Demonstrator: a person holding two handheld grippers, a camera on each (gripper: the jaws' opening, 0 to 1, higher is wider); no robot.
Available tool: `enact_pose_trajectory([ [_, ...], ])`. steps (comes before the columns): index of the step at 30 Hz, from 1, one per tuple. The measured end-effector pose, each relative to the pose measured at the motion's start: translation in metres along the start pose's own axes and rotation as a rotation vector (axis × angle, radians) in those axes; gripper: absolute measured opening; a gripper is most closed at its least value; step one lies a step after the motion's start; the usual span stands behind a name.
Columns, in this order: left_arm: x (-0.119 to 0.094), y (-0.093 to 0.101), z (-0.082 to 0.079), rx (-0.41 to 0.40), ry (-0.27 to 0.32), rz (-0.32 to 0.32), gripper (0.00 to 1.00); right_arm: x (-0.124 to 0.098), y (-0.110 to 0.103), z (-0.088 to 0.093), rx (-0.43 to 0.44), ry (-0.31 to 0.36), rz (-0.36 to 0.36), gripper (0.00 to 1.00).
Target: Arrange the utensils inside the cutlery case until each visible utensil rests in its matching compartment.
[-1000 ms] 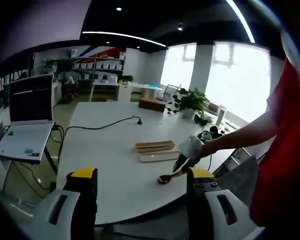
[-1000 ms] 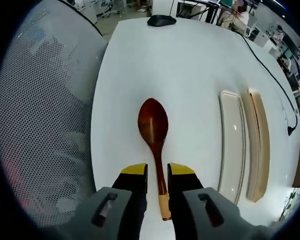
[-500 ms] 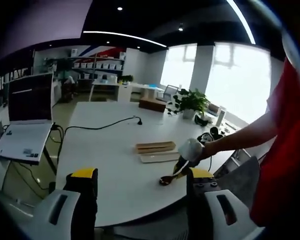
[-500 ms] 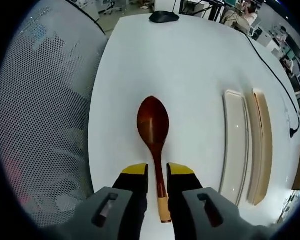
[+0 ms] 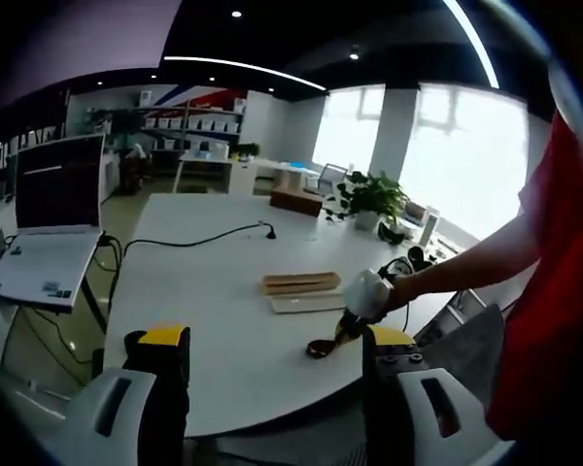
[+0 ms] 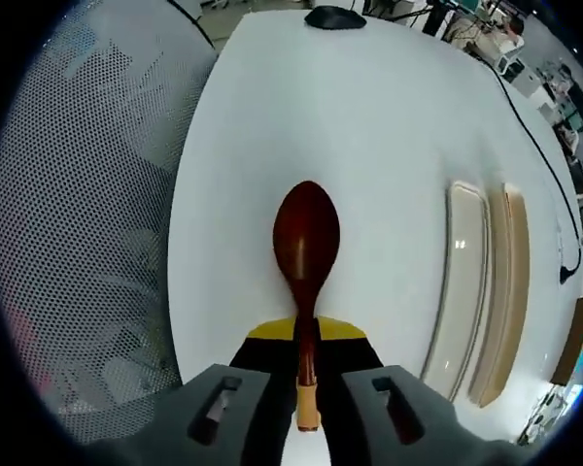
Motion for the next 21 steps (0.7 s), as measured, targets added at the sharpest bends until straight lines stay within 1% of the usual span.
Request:
enact_pose_trajectory([
  [1,0.0,0.001,0.0,0.0,0.002,0.001,0.74,0.0,0.001,0.0,0.003,-0.003,-0.002,0.02],
  [3,0.001,0.001,-0.001,0.002,0.003,0.002,0.74,0.0,0.002,0.001,0.059,0.0,-0.014,0.01],
  [4,0.0,0.002,-0.001,0.003,0.004,0.001,0.74,0.0,0.004,0.002,0.109,0.007,-0.028,0.01],
  [5,0.0,0.002,-0.002,0.004,0.007,0.002,0.74,0.0,0.004,0.002,0.128,0.012,-0.029,0.01],
  [6,0.0,0.002,-0.002,0.005,0.008,0.003,0.74,0.0,0.005,0.003,0.105,0.01,-0.023,0.01],
  [8,-0.001,0.002,-0.003,0.008,0.009,0.0,0.74,0.0,0.001,0.004,0.095,0.019,-0.01,0.01],
  [9,-0.003,0.001,-0.003,0.01,0.01,-0.002,0.74,0.0,0.0,0.004,0.103,0.03,-0.012,0.01],
  [10,-0.003,0.001,-0.003,0.009,0.011,-0.004,0.74,0.0,-0.001,0.004,0.136,0.051,-0.033,0.01],
  [13,-0.005,-0.001,-0.001,0.006,0.01,-0.01,0.74,-0.002,0.0,0.006,0.177,0.072,-0.032,0.01],
  [21,-0.007,0.001,0.0,0.008,0.008,-0.007,0.74,-0.008,-0.001,0.01,0.22,0.09,-0.047,0.01],
])
Point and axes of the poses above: the point that each gripper's makers call its tool centre point, and the gripper's own axes: x roughly forward along the fingers, y roughly to its right, z roughly out of its underside, the point moved 9 cm from there along -x, roughly backward along the fingers, and after that the axes turned 2 degrees about -y, right-handed, at the moved point
